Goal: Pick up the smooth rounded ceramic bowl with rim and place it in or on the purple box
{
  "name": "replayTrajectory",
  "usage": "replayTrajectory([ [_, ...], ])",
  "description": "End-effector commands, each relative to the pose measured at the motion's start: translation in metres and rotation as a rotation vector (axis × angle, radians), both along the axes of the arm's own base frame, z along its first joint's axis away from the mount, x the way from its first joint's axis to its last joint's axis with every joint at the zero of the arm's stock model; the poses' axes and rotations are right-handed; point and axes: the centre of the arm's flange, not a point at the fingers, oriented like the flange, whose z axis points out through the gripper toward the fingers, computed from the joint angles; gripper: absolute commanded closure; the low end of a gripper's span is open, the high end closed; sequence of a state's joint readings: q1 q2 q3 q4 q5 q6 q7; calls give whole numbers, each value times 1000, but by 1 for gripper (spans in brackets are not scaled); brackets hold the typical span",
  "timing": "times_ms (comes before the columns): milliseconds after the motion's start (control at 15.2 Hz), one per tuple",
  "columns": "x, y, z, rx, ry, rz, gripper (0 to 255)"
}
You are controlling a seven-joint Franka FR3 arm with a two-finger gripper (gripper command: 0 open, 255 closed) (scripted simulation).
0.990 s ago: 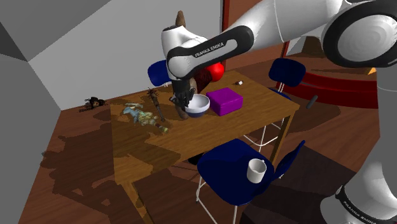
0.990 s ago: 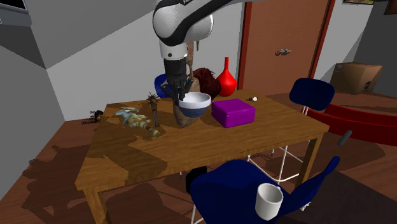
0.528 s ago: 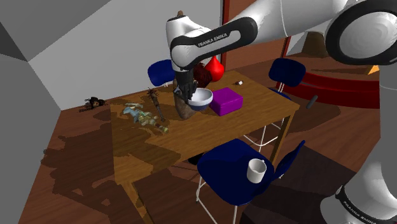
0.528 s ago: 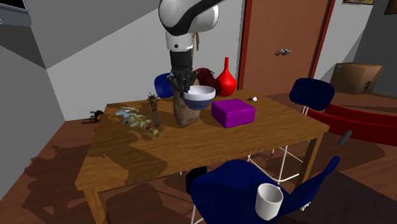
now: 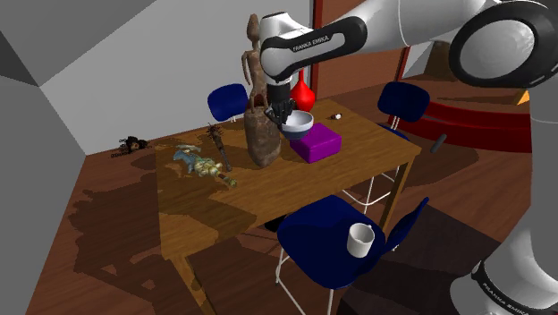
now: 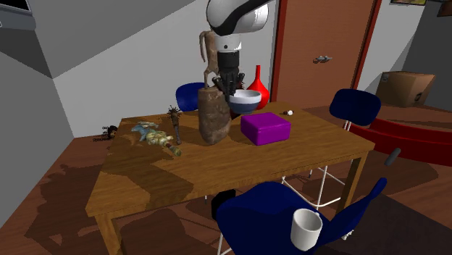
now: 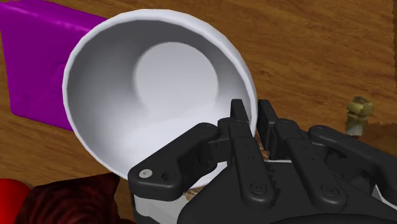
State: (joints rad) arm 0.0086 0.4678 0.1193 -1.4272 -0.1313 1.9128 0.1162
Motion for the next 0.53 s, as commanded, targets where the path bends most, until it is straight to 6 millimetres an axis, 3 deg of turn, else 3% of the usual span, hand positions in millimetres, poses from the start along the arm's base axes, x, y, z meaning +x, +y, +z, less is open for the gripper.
replayTrajectory([
  [0,6,-24,3,0,-1,0,255],
  [462,30,-113,13,0,-1,0,255],
])
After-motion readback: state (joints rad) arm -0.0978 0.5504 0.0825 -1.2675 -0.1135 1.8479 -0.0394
